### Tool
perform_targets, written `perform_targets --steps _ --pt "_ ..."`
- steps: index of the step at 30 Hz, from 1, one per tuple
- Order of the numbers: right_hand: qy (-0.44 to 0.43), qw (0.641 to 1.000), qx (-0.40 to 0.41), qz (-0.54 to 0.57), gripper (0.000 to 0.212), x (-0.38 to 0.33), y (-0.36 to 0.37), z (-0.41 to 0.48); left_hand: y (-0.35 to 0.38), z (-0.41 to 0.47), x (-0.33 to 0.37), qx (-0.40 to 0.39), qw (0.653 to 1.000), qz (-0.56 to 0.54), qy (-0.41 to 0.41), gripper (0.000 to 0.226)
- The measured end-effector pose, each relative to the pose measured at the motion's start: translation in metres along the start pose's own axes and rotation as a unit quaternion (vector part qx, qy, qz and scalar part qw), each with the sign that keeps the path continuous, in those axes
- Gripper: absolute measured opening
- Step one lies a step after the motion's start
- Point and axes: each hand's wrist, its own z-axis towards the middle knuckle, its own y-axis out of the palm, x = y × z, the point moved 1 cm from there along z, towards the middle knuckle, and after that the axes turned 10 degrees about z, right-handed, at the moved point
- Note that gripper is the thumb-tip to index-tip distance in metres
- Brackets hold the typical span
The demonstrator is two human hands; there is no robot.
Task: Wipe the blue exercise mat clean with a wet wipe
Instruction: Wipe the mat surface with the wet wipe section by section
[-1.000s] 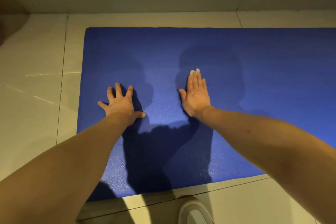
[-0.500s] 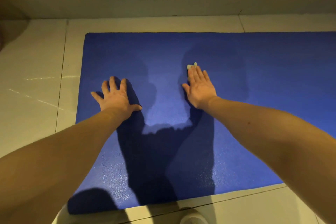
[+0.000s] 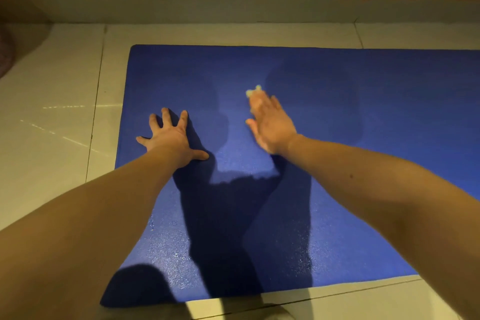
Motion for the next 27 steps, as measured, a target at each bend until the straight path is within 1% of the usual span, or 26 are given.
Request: perform_targets --steps 3,5,6,7,10,12,13,14,16,18,21,22,24,26,27 --pt "0.125 0.992 0.005 0.003 0.071 0.021 -0.018 0.018 0.0 0.001 0.0 -0.002 1.0 0.003 -0.001 0.132" --pt "0.161 0.986 0.026 0.041 0.073 0.003 -0.014 0.027 0.001 0.002 0.0 -0.001 1.0 0.006 -0.001 0.133" --pt "0.161 0.984 0.036 0.063 0.073 -0.013 -0.008 0.029 0.002 0.003 0.0 0.0 1.0 0.006 -0.001 0.133" --pt "0.141 0.986 0.039 0.075 0.073 -0.031 0.0 0.03 0.002 0.003 0.0 0.001 1.0 0.006 -0.002 0.133" --pt "0.029 0.999 0.014 0.034 0.071 -0.072 0.023 0.027 0.002 0.003 0.0 0.0 1.0 0.006 -0.003 0.133" --pt "-0.034 0.999 -0.013 0.015 0.069 -0.065 0.018 0.031 0.002 0.003 -0.001 0.0 1.0 0.008 -0.004 0.133" --pt "-0.05 0.999 -0.019 -0.002 0.068 -0.054 0.012 0.035 0.002 0.003 -0.001 0.001 1.0 0.008 -0.002 0.132" --pt "-0.044 0.999 -0.014 -0.001 0.067 -0.04 0.005 0.039 0.002 0.003 0.0 0.001 1.0 0.007 0.001 0.132" --pt "0.027 0.999 0.008 0.019 0.069 -0.007 -0.012 0.049 0.002 0.003 0.0 0.001 1.0 0.005 0.004 0.132" --pt "0.102 0.995 0.011 0.011 0.07 0.014 -0.024 0.058 0.001 0.002 -0.001 -0.002 1.0 0.007 0.005 0.133" --pt "0.156 0.986 0.033 0.042 0.073 -0.005 -0.02 0.069 0.001 0.002 -0.002 -0.003 1.0 0.006 0.006 0.134" --pt "0.153 0.985 0.043 0.06 0.073 -0.021 -0.014 0.072 0.002 0.002 -0.002 -0.002 1.0 0.005 0.006 0.134" --pt "0.11 0.99 0.039 0.073 0.073 -0.053 -0.001 0.075 0.002 0.003 -0.001 0.0 1.0 0.006 0.006 0.134" --pt "0.048 0.998 0.01 0.043 0.071 -0.071 0.008 0.075 0.003 0.003 -0.002 -0.001 1.0 0.005 0.005 0.135" --pt "0.02 0.999 -0.008 0.027 0.069 -0.069 0.007 0.077 0.003 0.003 -0.002 0.001 1.0 0.005 0.004 0.135"
